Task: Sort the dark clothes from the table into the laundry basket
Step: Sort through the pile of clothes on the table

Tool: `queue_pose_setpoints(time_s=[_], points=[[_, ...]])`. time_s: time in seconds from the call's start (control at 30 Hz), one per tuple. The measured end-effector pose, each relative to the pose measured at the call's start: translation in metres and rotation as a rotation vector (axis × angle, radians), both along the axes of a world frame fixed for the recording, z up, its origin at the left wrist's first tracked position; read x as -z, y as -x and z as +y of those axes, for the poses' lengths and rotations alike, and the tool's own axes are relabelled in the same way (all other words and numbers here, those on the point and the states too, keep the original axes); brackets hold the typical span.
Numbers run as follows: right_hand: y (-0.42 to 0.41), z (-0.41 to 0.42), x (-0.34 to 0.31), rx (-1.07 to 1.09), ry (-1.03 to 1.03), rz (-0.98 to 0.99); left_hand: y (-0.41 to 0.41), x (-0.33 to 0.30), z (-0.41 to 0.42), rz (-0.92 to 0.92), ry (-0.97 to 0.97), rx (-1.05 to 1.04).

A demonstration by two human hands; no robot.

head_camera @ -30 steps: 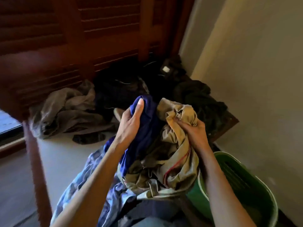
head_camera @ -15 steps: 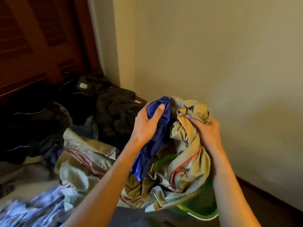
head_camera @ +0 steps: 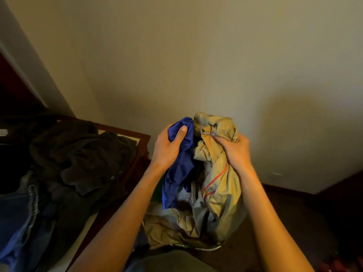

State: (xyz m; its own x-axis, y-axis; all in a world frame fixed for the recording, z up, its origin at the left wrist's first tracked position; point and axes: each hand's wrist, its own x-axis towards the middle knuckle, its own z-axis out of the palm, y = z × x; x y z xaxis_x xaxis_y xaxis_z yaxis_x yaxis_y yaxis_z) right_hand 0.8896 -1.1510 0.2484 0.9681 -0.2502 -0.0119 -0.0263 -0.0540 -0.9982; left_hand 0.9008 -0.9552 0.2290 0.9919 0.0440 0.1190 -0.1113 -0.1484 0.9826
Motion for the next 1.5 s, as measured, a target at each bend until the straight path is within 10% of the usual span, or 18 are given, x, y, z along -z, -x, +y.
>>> queue_pose_setpoints(time_s=[0.63, 1.13, 1.5], points=[[0.019, -0.021, 0.253, -0.130, 0.220, 0.543, -0.004, 0.119, 0.008, 0.289, -0.105, -0.011], [0.023, -0.019, 0.230, -0.113, 0.168, 0.672, 0.008, 0.167, 0.008, 0.527, -0.198, 0.114], [0.030, 0.118, 0.223, -0.474, 0.214, 0.549, 0.094, 0.158, 0.123, 0.718, -0.134, -0.224]])
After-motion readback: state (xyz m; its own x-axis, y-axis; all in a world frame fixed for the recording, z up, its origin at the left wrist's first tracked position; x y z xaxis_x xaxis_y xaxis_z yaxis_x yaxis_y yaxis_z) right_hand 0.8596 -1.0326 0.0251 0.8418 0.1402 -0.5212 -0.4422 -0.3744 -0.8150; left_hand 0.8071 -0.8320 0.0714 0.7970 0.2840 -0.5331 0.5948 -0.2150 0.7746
